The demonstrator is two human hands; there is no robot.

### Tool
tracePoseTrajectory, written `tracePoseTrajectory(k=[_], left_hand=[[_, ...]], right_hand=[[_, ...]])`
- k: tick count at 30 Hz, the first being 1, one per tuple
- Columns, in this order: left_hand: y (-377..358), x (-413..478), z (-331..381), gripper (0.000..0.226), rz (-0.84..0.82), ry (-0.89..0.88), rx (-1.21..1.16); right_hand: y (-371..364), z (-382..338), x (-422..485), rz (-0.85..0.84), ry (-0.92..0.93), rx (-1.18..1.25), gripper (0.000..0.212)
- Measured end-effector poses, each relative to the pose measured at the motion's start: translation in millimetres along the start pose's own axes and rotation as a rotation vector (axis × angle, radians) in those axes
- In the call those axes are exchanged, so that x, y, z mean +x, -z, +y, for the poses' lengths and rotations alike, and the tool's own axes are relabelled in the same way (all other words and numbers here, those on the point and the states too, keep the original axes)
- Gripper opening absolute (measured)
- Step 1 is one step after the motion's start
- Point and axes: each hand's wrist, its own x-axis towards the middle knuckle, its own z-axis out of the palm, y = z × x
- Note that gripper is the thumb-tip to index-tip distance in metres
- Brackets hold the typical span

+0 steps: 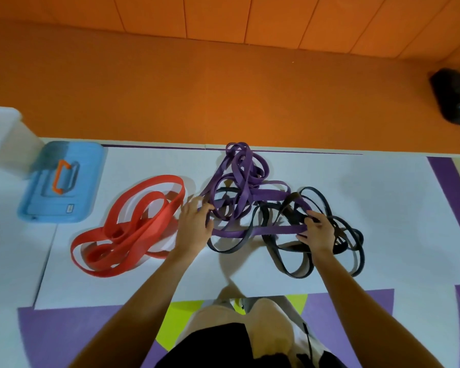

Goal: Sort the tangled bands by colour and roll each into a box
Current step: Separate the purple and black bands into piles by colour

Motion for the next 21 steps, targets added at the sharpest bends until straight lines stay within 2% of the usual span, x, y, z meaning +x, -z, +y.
tracePoseTrajectory(k=[1, 4, 6, 8, 11, 16, 19, 21], left_hand=[[-1.8, -1.3, 3.3, 0.042, 0.018, 0.154, -0.122], [-3.6, 4.0, 21.8, 0.066, 0.08, 0.592, -0.741], [-7.7, 9.8, 30.0, 0.059, 0.071, 0.869, -0.929], [-14.9, 12.0, 28.1, 0.046, 0.023, 1.019, -0.922], [-25.5, 8.1, 19.3, 0.037, -0.078, 0.989, -0.674], [-27.0, -8.8, 17.1, 0.032, -0.015, 0.798, -0.397], [-30.9, -18.5, 19.7, 0.055, -0.099, 0.723, -0.272], [-36.6, -23.4, 22.5, 0.075, -0.114, 0.686, -0.325]], right_hand=[[0.0, 1.7, -0.3, -0.01, -0.008, -0.006, 0.023], [3.9, 4.0, -0.2, -0.027, 0.004, -0.035, 0.025], [7.1, 4.3, 0.1, -0.032, 0.008, -0.044, 0.026], [8.5, 3.7, 0.4, -0.034, 0.001, -0.036, 0.025], [14.4, 2.3, 1.6, -0.036, 0.026, -0.074, 0.023], [18.8, 7.4, 2.9, -0.044, 0.036, -0.087, 0.023], [20.3, 9.8, 2.4, -0.045, 0.039, -0.085, 0.023], [20.7, 10.0, 0.4, -0.047, 0.037, -0.08, 0.023]])
